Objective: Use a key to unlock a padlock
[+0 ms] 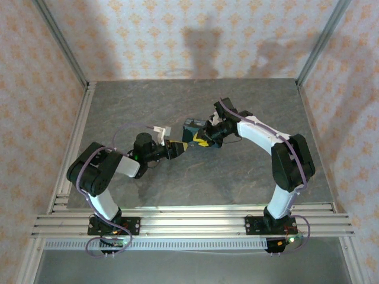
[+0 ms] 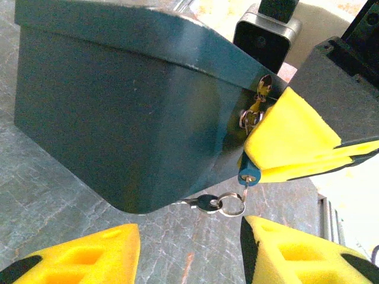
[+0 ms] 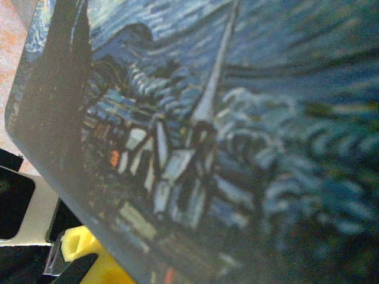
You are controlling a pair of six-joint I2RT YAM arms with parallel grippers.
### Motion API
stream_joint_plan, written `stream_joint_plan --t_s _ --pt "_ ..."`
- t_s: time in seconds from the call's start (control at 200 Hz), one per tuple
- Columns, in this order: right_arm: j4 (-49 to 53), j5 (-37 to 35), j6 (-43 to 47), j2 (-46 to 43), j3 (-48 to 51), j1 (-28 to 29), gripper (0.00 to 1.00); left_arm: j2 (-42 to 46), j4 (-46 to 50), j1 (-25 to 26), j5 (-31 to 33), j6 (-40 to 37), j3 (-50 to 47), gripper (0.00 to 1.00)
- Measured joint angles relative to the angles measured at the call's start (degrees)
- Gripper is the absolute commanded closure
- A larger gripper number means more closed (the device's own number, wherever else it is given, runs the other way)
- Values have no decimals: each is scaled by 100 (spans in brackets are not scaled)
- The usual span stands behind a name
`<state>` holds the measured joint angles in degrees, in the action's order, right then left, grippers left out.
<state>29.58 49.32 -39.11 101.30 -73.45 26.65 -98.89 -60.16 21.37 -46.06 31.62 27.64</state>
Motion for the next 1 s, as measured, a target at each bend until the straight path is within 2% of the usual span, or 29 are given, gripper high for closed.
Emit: stream_joint_plan --t_s 0.215,0.39,1.001 --pt "-37 7 -28 0 2 -9 100 -275 -450 85 -175 387 28 62" --pt "-50 9 -31 0 2 -9 100 -439 -669 144 -269 592 120 64" --pt "-55 26 -31 0 9 -9 100 -586 -785 341 -348 654 426 74"
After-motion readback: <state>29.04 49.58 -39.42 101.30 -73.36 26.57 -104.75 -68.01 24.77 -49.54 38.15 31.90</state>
